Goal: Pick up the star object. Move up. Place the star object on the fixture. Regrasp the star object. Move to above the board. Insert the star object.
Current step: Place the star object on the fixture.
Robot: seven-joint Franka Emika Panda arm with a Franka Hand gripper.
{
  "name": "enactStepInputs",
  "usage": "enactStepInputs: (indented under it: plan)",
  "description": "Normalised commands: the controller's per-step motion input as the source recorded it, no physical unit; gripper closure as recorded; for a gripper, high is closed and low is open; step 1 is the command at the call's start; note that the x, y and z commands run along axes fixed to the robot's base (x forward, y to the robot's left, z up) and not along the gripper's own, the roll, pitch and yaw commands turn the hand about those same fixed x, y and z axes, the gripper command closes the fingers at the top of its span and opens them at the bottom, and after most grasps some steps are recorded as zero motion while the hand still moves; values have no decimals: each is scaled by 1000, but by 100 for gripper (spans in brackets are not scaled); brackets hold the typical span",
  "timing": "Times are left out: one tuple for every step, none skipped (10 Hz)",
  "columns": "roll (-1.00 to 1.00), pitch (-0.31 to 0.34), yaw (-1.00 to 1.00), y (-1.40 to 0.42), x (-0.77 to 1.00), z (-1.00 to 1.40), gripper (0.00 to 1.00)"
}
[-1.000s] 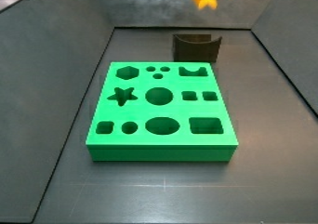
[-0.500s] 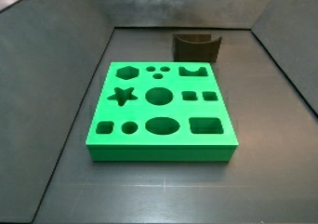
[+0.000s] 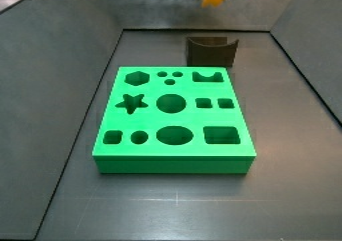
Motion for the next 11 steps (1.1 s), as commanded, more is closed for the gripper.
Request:
enactStepInputs:
  plan:
    - [-1000, -13, -100, 73, 116, -1000, 100]
    - [-1000, 1, -97, 82, 123, -1000, 100]
    - [-918, 11, -95, 90, 135, -1000, 100]
    - [-809, 16, -89, 94, 140, -1000, 100]
    - [-593, 20, -78, 103, 152, -1000, 100]
    - [-426, 26, -76, 109, 162, -1000, 100]
    - [-244, 33, -71, 107, 175, -1000, 100]
    - [-202, 28, -72, 100, 168, -946, 100]
    - [-169, 16, -78, 82, 121, -673, 100]
    - [-150, 8, -78, 63, 99, -489, 100]
    - [-95, -3, -69, 41, 73, -443, 100]
